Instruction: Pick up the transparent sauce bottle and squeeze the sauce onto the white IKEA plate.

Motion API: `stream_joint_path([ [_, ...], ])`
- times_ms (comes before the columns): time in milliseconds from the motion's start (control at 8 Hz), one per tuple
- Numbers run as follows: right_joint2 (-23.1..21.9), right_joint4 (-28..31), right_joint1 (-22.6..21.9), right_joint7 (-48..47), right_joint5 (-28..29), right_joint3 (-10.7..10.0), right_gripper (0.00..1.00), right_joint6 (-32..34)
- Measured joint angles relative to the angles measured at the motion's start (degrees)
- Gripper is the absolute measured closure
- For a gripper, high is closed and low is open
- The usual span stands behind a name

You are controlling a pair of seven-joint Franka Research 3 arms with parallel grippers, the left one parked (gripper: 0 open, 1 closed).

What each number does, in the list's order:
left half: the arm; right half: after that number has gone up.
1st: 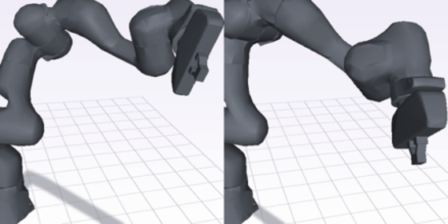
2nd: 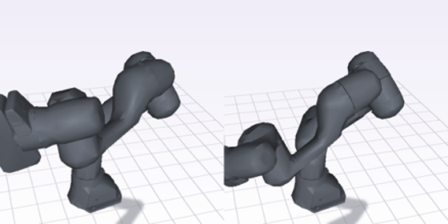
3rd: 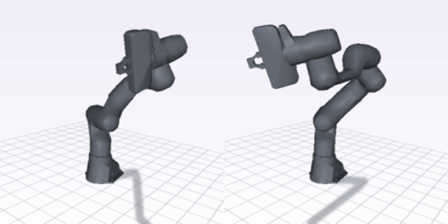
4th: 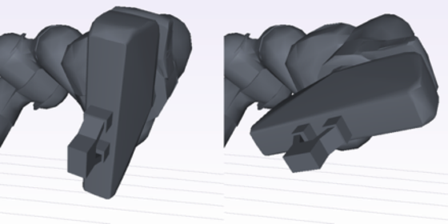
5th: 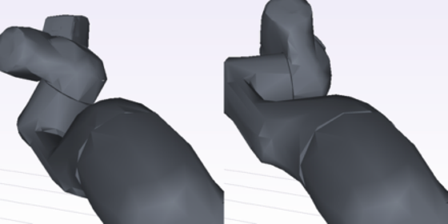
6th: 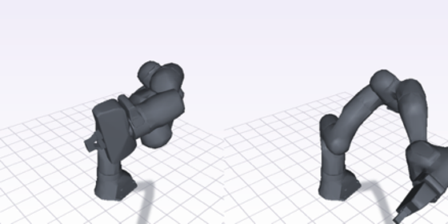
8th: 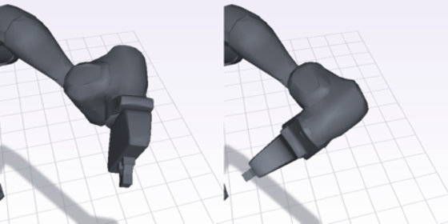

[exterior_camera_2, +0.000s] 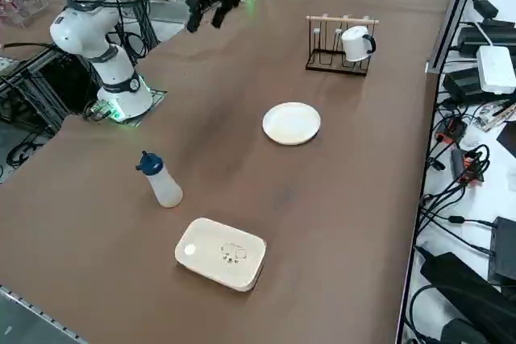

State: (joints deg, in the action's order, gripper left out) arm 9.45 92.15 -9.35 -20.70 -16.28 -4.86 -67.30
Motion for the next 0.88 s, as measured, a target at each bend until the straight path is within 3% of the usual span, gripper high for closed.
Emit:
stream_joint_path([
  [375, 9.46, 0.49, -3.68, -13.26, -8.31, 0.33, 0.00, 0.12],
  [625, 14.57, 1.14, -6.64, -28.21, -13.06, 0.41, 0.00, 0.57],
  [875, 18.36, 3.64, -6.76, -44.29, -20.02, 0.22, 0.00, 1.89],
])
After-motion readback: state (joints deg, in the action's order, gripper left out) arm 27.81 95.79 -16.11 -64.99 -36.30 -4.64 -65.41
